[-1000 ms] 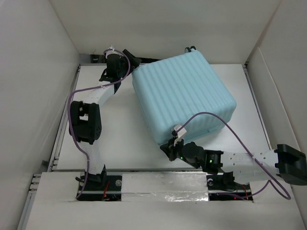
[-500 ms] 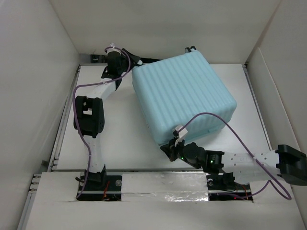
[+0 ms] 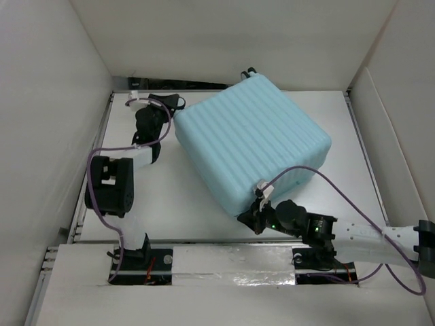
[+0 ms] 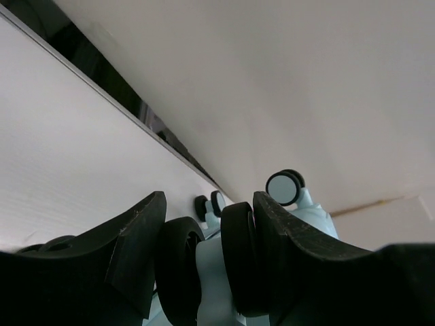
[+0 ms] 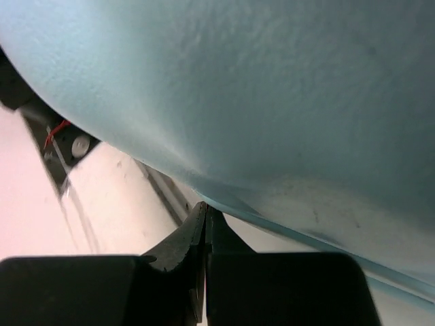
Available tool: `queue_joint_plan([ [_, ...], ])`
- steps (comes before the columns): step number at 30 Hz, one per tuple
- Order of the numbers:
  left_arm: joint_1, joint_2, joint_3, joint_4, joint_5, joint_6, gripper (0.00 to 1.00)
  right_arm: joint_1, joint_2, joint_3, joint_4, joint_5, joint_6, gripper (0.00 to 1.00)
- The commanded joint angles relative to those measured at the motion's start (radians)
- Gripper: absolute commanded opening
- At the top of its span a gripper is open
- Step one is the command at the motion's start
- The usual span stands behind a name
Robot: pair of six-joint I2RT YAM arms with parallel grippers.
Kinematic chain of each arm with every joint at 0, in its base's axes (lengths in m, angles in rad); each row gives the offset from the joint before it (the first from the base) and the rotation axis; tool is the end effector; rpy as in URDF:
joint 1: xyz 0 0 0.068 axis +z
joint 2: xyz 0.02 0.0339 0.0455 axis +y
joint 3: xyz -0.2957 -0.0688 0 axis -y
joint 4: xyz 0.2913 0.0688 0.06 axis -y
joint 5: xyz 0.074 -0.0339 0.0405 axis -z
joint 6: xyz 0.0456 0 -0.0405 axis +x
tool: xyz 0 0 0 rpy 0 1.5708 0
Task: Pack the luggage
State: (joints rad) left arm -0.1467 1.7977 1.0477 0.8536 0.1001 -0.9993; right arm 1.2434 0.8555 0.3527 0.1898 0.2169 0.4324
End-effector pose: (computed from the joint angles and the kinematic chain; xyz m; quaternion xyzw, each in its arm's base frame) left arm 0.4537 -0.0716 0.2593 -0.2427 0.6242 -0.4303 0.6052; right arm 0.0810 0.2080 0.2124 -0.2586 0.7638 0.3761 0.4563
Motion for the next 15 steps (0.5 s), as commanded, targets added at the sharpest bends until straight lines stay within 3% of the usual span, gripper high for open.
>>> queue_joint_plan([
  [1, -0.042, -0.121, -0.256, 0.169, 0.095, 0.065, 0.0, -0.13, -0.065, 0.052, 0.111, 0.001, 0.008, 0.0],
  [6, -0.08, -0.247, -0.527, 0.249, 0.073, 0.084, 0.0, -0.307, -0.206, 0.101, -0.03, -0.037, -0.067, 0.0],
  [10, -0.099, -0.366, -0.685, 0.3, 0.099, 0.054, 0.0, -0.399, -0.211, 0.098, -0.044, -0.147, -0.089, 0.0],
  [12, -0.112, -0.462, -0.741, 0.291, 0.107, 0.045, 0.0, -0.4, -0.178, 0.059, -0.017, -0.238, -0.074, 0.0],
  [15, -0.172, -0.608, -0.753, 0.207, 0.072, 0.053, 0.0, -0.365, -0.109, -0.024, 0.043, -0.254, -0.011, 0.0],
])
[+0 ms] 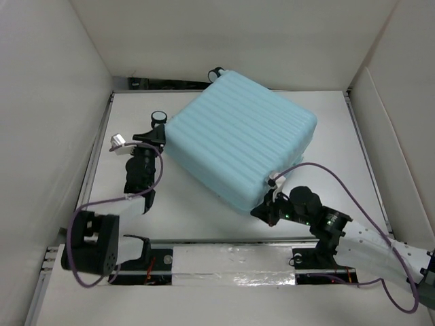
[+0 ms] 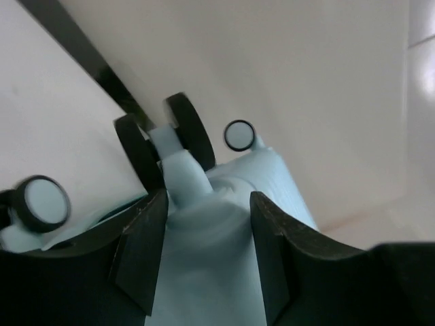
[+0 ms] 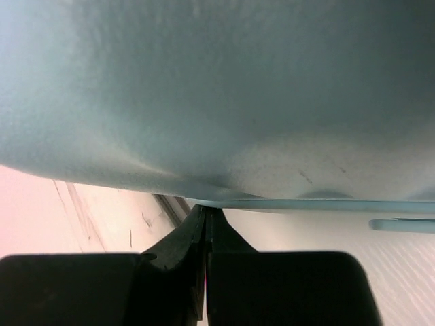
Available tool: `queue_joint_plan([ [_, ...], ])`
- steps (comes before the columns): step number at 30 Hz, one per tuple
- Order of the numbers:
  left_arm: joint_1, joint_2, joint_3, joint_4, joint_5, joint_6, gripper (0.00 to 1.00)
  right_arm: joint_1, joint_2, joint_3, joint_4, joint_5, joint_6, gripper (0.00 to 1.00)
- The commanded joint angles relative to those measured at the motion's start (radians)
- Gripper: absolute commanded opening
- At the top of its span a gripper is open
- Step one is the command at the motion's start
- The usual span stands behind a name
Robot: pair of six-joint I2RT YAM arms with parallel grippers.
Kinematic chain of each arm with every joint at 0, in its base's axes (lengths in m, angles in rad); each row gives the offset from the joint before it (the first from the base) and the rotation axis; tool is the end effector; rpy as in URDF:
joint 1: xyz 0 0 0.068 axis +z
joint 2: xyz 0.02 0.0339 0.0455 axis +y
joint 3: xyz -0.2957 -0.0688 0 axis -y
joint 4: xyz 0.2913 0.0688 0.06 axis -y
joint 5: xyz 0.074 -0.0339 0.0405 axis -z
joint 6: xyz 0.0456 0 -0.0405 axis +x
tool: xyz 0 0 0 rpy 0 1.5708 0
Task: Pack the luggage
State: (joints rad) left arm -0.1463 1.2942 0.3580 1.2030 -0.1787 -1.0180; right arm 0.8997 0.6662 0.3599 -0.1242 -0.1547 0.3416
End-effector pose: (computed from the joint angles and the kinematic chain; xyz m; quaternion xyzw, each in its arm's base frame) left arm 0.2732 -0.0321 0.2303 -0.3194 0.5179 -0.3901 0.6911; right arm 0.1136 0.1544 0.2159 -0.2713 0.7954 0.3659 0.3999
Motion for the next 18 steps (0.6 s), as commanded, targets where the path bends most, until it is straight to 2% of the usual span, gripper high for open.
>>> queue_joint_plan([
  [1, -0.186, -0.14, -0.062, -0.19, 0.335, 0.076, 0.0, -0.007, 0.081, -0.05, 0.368, 0.133, 0.1, 0.0],
  [3, -0.196, -0.24, -0.035, -0.236, 0.297, 0.094, 0.0, 0.027, 0.049, -0.078, 0.38, 0.19, 0.155, 0.0],
  [7, -0.17, -0.293, 0.119, -0.376, 0.188, 0.182, 0.0, 0.05, -0.054, -0.082, 0.416, 0.216, 0.178, 0.0],
  [12, -0.096, -0.129, 0.327, -0.425, 0.231, 0.216, 0.0, 0.061, -0.056, 0.011, 0.259, 0.25, 0.116, 0.0],
  [14, -0.087, -0.078, 0.364, -0.464, 0.24, 0.219, 0.0, 0.061, -0.053, 0.008, 0.261, 0.244, 0.117, 0.0],
  [18, -0.038, 0.026, 0.389, -0.399, 0.251, 0.145, 0.0, 0.07, -0.033, -0.015, 0.328, 0.213, 0.142, 0.0],
])
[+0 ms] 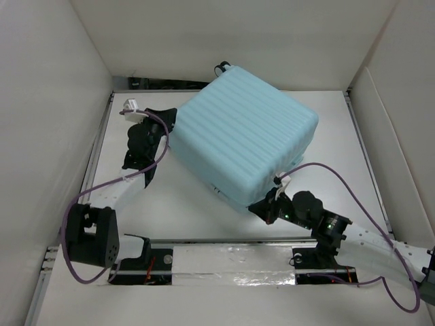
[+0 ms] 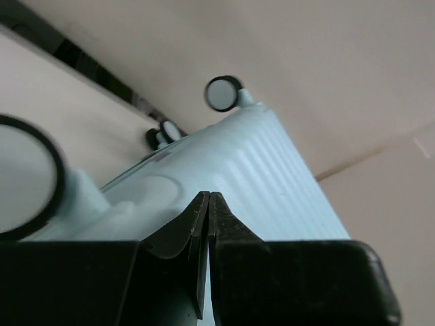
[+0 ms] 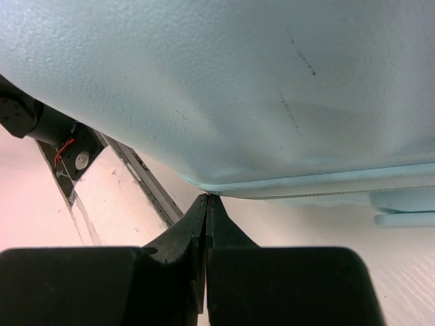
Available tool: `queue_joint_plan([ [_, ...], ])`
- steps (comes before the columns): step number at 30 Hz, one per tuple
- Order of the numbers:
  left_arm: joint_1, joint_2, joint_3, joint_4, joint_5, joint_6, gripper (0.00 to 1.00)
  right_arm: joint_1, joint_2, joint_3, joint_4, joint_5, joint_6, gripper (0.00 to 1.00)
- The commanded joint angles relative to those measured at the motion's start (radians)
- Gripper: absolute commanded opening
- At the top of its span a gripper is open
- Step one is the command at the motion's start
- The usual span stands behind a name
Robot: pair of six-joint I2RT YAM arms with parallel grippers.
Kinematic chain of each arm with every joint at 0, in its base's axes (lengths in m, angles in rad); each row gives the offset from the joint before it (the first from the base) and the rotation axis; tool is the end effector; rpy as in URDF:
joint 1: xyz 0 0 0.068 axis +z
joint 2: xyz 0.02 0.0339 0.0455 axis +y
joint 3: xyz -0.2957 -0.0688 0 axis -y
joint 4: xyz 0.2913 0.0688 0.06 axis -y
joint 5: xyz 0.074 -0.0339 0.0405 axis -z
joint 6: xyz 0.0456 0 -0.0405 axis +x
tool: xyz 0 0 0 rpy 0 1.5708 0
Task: Pack the luggage
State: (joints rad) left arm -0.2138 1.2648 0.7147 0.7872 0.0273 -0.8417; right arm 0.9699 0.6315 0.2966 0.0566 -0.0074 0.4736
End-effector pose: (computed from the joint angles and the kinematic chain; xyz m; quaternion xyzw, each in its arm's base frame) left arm 0.3191 -0.0706 0.3224 -0.1808 0.5915 -0.4030 0.6745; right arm 0.1078 0.1579 0.2161 -0.1982 0.7733 0.4001 0.4501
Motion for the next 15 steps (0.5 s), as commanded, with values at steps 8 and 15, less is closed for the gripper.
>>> queue_joint_plan([
  [8, 0.04, -0.023, 0.016, -0.075, -0.094, -0.019, 0.56, 0.0, -0.012, 0.05, 0.124, 0.09, 0.007, 0.0],
  [15, -0.042, -0.379, -0.274, -0.124, -0.132, 0.05, 0.52, 0.009, 0.042, 0.041, 0.146, 0.09, -0.006, 0.0],
])
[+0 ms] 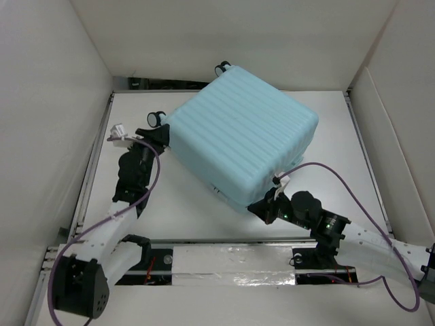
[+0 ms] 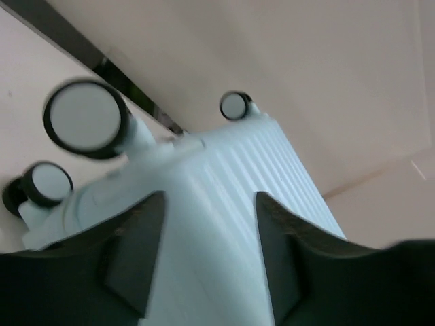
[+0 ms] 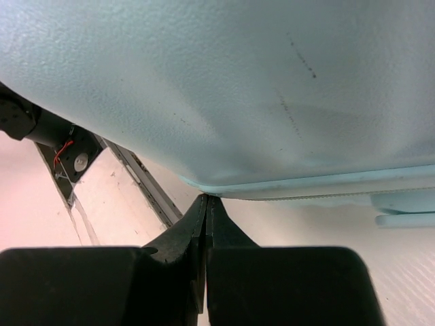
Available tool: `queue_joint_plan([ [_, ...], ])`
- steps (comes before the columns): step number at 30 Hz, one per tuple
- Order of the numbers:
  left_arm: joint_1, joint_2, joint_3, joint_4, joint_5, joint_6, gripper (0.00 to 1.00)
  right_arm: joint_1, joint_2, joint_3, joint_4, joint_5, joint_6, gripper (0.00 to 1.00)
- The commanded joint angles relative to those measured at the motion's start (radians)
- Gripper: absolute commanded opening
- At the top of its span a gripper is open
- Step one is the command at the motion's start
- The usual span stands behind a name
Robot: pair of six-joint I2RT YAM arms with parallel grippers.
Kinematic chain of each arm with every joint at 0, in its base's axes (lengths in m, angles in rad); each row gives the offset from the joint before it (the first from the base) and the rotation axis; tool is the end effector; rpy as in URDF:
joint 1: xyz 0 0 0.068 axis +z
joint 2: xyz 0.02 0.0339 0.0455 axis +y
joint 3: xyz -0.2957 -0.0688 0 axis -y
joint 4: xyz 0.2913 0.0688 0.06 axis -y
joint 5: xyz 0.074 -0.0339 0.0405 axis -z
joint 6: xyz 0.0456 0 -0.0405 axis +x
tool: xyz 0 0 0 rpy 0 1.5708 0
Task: Pack the luggage
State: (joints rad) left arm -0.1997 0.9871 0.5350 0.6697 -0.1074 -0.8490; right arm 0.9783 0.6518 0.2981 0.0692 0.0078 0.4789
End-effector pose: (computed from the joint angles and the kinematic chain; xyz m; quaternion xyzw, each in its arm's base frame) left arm 0.2576 -0.0471 0.3127 -0.2391 0.5792 -0.3607 0.6908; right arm 0.1085 0.1605 0.2147 -0.1955 0.7760 0.3970 0.4495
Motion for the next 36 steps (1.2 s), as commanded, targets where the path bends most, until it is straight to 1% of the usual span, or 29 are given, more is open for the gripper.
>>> queue_joint_plan([
  [1, -0.081, -0.12, -0.119, -0.045, 0.027, 0.083, 0.43, 0.0, 0.029, 0.033, 0.144, 0.072, -0.011, 0.0],
  [2, -0.137, -0.136, -0.144, -0.076, 0.043, 0.129, 0.38, 0.0, 0.037, 0.029, 0.15, 0.072, -0.008, 0.0],
  [3, -0.171, -0.149, -0.186, -0.106, 0.054, 0.154, 0.33, 0.0, 0.042, 0.021, 0.161, 0.07, -0.003, 0.0],
  [4, -0.206, -0.154, -0.207, -0.172, 0.048, 0.175, 0.25, 0.0, 0.051, 0.018, 0.164, 0.07, -0.003, 0.0],
  [5, -0.278, -0.16, -0.231, -0.197, 0.026, 0.189, 0.2, 0.009, 0.054, 0.016, 0.162, 0.073, -0.002, 0.0],
  [7, -0.345, -0.177, -0.314, -0.188, 0.02, 0.18, 0.11, 0.01, 0.054, 0.004, 0.164, 0.089, 0.006, 0.0],
  [8, -0.412, -0.176, -0.34, -0.173, 0.023, 0.163, 0.1, 0.01, 0.052, 0.0, 0.164, 0.093, 0.009, 0.0],
  [9, -0.444, -0.166, -0.383, -0.147, 0.026, 0.139, 0.11, 0.01, 0.052, -0.004, 0.162, 0.096, 0.013, 0.03],
  [10, -0.475, -0.154, -0.394, -0.11, 0.018, 0.128, 0.17, 0.01, 0.052, -0.007, 0.161, 0.101, 0.017, 0.14],
  [12, -0.518, -0.095, -0.389, -0.085, 0.017, 0.12, 0.3, 0.01, 0.057, -0.013, 0.167, 0.106, 0.024, 0.24],
  [13, -0.527, -0.075, -0.382, -0.049, 0.037, 0.126, 0.4, 0.01, 0.058, -0.01, 0.167, 0.103, 0.024, 0.32],
  [16, -0.527, 0.001, -0.362, 0.04, 0.089, 0.139, 0.48, 0.01, 0.078, 0.001, 0.156, 0.095, 0.023, 0.4],
  [21, -0.527, 0.131, -0.302, 0.103, 0.166, 0.162, 0.48, 0.02, 0.092, -0.002, 0.159, 0.098, 0.036, 0.42],
  [24, -0.527, 0.16, -0.297, 0.143, 0.189, 0.159, 0.47, 0.032, 0.098, -0.007, 0.141, 0.107, 0.058, 0.42],
  [29, -0.527, 0.147, -0.297, 0.165, 0.201, 0.175, 0.46, 0.085, 0.023, -0.054, 0.132, 0.227, 0.127, 0.39],
  [30, -0.527, 0.134, -0.296, 0.165, 0.202, 0.191, 0.46, 0.085, 0.013, -0.057, 0.11, 0.247, 0.138, 0.39],
  [32, -0.527, 0.125, -0.291, 0.157, 0.203, 0.203, 0.46, 0.097, -0.007, -0.045, 0.087, 0.291, 0.133, 0.32],
  [33, -0.527, 0.134, -0.279, 0.159, 0.21, 0.208, 0.46, 0.097, -0.006, -0.034, 0.057, 0.3, 0.119, 0.32],
  [35, -0.527, 0.156, -0.256, 0.16, 0.232, 0.228, 0.46, 0.097, -0.001, 0.028, -0.001, 0.352, 0.102, 0.33],
  [36, -0.527, 0.182, -0.244, 0.171, 0.251, 0.228, 0.46, 0.097, 0.002, 0.053, -0.076, 0.383, 0.107, 0.35],
])
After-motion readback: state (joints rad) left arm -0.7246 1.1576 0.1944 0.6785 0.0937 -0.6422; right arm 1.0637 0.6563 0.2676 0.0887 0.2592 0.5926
